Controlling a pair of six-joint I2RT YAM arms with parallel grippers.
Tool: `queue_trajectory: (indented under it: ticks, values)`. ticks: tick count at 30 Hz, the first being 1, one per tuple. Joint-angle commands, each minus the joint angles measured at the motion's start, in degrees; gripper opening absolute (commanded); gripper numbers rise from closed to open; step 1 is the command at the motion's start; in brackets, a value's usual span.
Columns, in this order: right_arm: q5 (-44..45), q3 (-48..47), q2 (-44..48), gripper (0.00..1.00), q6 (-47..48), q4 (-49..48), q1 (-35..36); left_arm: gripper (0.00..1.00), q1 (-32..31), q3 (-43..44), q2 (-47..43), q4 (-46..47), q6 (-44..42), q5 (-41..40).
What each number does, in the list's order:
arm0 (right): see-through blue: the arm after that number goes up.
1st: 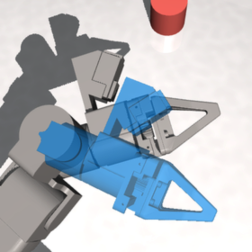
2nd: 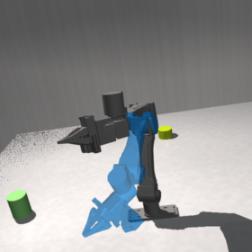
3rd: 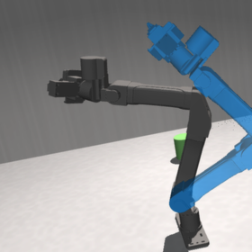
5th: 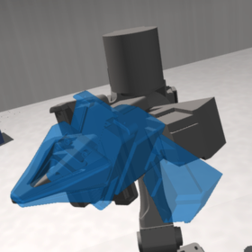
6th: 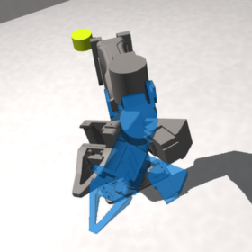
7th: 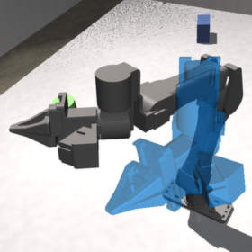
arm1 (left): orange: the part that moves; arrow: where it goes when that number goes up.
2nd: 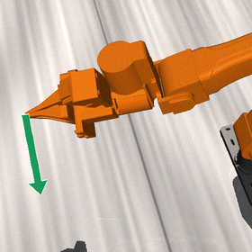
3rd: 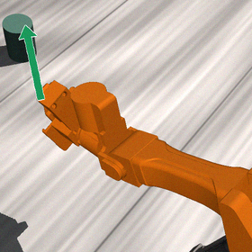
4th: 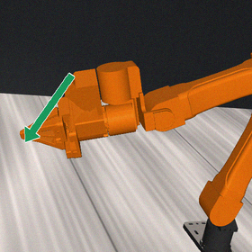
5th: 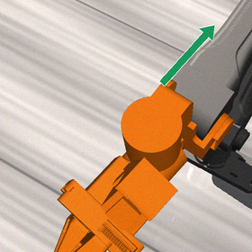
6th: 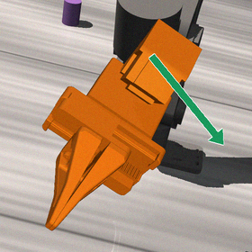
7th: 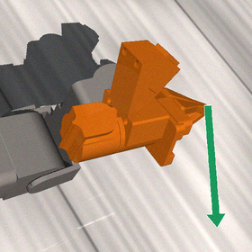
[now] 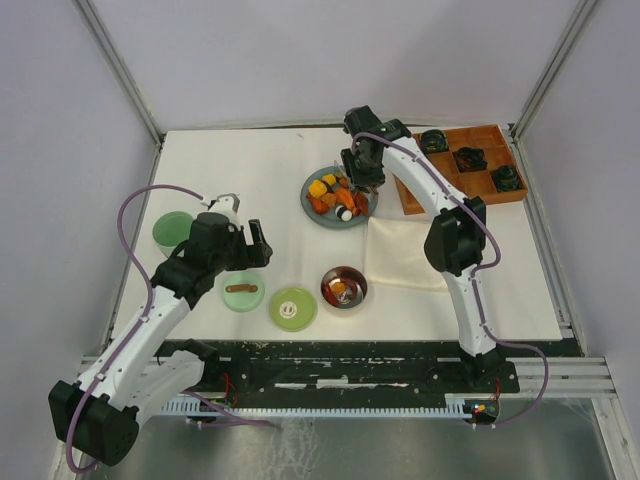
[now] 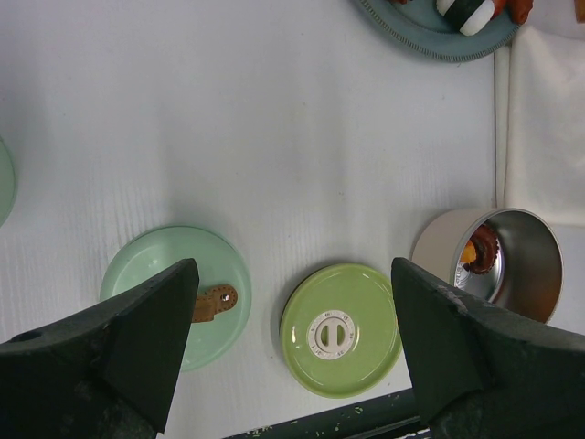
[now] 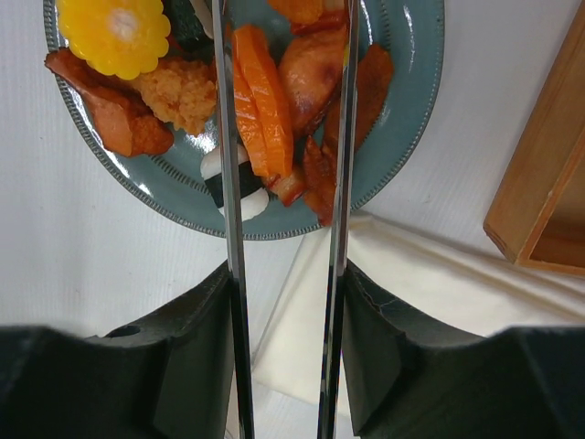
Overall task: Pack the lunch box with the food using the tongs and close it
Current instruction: Pick up the fake food from the plate.
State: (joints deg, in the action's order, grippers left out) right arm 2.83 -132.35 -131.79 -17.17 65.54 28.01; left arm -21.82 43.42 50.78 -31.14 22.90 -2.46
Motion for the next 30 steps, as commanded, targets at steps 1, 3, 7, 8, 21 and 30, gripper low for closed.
queue_trajectory:
  ticks: [1, 3, 7, 8, 21, 30]
  values:
    - [-1.15, -4.59, -2.47, 0.52, 1.69, 0.65, -0.85, 0.92, 0.26, 0.03, -0.05, 2.63, 0.66, 0.48]
    - [-1.62, -5.43, -3.6, 0.52, 1.85, 0.72, -0.98, 0.92, 0.21, 0.08, 0.01, 2.66, 0.66, 0.52]
    - [-3.38, -7.78, -5.34, 0.51, 2.39, 1.27, -1.32, 0.92, 0.25, 0.09, 0.15, 2.56, 0.64, 0.38]
    - [-3.67, -7.96, -5.47, 0.51, 2.29, 1.15, -1.37, 0.92, 0.25, 0.09, 0.19, 2.57, 0.66, 0.35]
    - [-5.13, -3.02, -0.46, 0.35, 0.34, -1.71, -1.99, 0.92, 0.2, 0.09, 0.46, 2.49, 0.64, 0.43]
    - [-6.97, 2.72, 5.81, 0.33, -2.09, -4.83, -2.1, 0.92, 0.23, 0.04, 0.41, 2.52, 0.66, 0.74]
